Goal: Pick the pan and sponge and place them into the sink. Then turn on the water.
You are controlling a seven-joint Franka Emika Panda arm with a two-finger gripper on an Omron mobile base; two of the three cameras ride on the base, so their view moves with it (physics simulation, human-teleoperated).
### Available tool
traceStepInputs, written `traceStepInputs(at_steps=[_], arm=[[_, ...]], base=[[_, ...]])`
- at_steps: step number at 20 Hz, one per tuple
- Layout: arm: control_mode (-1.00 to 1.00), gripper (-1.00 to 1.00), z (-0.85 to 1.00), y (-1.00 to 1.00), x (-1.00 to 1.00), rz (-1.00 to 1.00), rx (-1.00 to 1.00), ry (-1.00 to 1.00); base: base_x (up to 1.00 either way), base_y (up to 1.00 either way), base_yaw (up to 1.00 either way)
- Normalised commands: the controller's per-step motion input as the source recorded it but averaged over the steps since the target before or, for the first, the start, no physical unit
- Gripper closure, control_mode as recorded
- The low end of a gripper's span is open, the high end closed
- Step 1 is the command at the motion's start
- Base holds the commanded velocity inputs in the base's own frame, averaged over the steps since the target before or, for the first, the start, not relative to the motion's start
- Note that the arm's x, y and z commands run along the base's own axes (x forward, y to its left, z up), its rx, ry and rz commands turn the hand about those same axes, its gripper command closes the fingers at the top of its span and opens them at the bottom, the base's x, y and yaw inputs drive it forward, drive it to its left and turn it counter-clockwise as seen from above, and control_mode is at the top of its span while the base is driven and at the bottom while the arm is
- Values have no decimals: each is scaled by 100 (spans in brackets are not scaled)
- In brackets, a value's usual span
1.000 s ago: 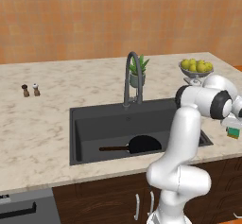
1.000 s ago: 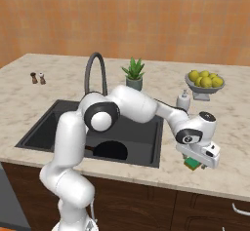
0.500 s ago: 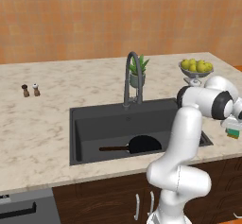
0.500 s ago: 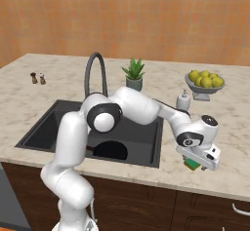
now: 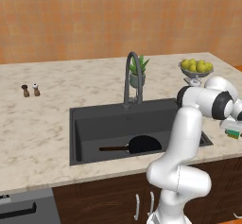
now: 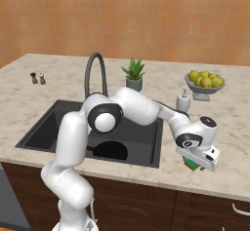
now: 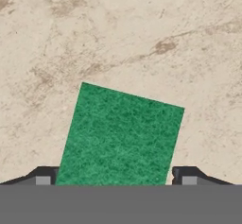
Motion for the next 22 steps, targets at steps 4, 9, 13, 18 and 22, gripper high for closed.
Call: traceStepInputs(at_steps=[4,9,13,18,22], arm=[[-100,100,-9,0,0,0,0,1],[-100,100,18,16,0,5,-3,0],[-100,100,53,48,-5,11,-7,0],[-100,100,52,76,-2,15,-3,0],[-100,100,23,89,0,23,0,-3]], base=[[0,0,0],[0,0,0],[0,0,0],[0,0,0],[0,0,0]])
